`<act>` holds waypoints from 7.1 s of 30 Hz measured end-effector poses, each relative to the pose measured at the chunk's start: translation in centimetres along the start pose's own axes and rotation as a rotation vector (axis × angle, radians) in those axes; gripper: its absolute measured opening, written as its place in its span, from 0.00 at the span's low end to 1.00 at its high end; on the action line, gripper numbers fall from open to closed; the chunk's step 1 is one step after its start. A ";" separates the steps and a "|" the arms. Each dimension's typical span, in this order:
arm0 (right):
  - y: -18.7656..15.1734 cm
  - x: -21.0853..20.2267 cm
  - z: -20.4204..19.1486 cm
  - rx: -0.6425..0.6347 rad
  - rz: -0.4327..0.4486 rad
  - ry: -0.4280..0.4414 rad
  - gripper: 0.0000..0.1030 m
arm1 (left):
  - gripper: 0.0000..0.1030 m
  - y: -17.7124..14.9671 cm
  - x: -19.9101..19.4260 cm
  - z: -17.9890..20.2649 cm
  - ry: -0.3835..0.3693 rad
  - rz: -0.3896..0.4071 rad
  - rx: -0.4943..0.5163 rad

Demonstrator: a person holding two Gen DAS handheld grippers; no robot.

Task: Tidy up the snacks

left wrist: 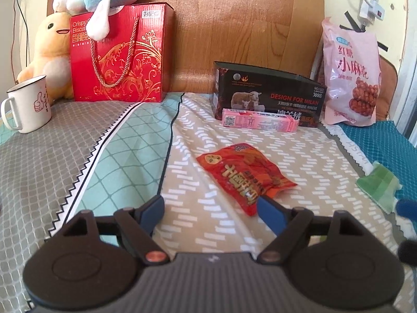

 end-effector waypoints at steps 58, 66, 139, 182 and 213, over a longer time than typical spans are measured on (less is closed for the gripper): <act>-1.7 3.8 1.5 0.411 -0.266 0.155 0.08 | 0.24 -1.3 -2.7 5.0 -0.596 -0.157 -0.213; 6.5 5.3 3.9 0.323 -0.153 0.118 0.07 | 0.21 7.7 -1.6 7.1 -0.629 -0.060 -0.147; 1.4 2.7 14.4 0.279 -0.225 -0.213 0.34 | 0.50 1.8 3.8 11.0 -0.642 -0.297 -0.235; -4.1 0.2 -1.7 -0.191 -0.212 0.036 0.73 | 0.80 -4.7 -4.7 6.0 -0.244 -0.070 -0.021; -4.4 1.3 -3.9 -0.259 -0.223 0.069 0.62 | 0.84 -4.9 -4.7 6.3 -0.225 -0.093 -0.005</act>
Point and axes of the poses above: each gripper's, at about its wrist camera, not at the fingertips, and x roughly the way its jaws point, z to its right, y to its top, the point moved 10 cm from there along x, roughly the way its jaws point, and after that the axes turned 1 degree about -y, right-handed, at the moved point
